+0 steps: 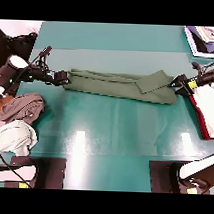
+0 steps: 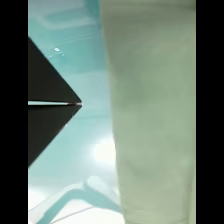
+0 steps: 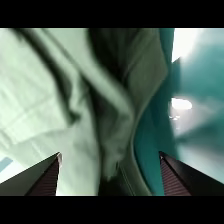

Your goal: Fold the shirts.

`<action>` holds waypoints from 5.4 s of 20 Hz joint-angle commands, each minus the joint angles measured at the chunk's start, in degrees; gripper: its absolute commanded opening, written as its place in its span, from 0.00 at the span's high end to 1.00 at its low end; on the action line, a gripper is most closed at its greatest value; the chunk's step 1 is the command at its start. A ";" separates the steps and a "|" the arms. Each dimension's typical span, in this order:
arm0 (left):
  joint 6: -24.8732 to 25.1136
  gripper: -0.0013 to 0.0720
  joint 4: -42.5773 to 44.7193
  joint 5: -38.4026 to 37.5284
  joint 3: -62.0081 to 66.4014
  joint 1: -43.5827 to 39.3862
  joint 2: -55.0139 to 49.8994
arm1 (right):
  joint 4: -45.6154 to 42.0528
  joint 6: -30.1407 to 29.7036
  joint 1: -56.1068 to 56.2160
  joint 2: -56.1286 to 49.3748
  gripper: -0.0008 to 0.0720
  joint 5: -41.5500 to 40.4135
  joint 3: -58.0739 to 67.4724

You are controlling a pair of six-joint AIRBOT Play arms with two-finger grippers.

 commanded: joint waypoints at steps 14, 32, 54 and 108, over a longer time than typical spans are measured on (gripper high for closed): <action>-1.14 0.95 -0.24 1.01 0.07 -2.97 -0.11 | 10.99 -5.90 4.55 -2.93 0.97 -7.13 0.00; -11.78 0.95 0.17 6.16 37.03 -27.04 -34.64 | 10.93 4.74 27.17 9.05 0.97 -1.97 27.65; -8.17 0.95 11.47 -15.23 48.06 -9.29 -24.83 | 10.91 4.13 41.05 6.08 0.97 -17.09 25.81; -11.80 0.95 14.75 -29.07 48.52 3.91 -17.03 | 21.55 2.01 43.67 -18.62 0.13 -24.20 20.09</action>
